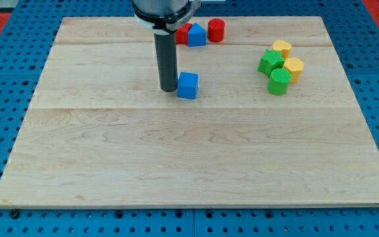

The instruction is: Move the blue cube left a bit

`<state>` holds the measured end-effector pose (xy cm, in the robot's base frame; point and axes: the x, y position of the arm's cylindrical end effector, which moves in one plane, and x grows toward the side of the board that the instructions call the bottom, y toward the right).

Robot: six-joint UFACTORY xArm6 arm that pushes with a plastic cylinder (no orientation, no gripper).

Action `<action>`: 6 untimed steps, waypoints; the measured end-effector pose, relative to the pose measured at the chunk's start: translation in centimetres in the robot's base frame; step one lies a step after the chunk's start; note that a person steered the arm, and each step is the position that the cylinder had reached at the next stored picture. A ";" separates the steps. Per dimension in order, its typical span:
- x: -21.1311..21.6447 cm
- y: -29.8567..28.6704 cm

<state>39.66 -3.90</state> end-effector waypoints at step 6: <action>0.2 2.9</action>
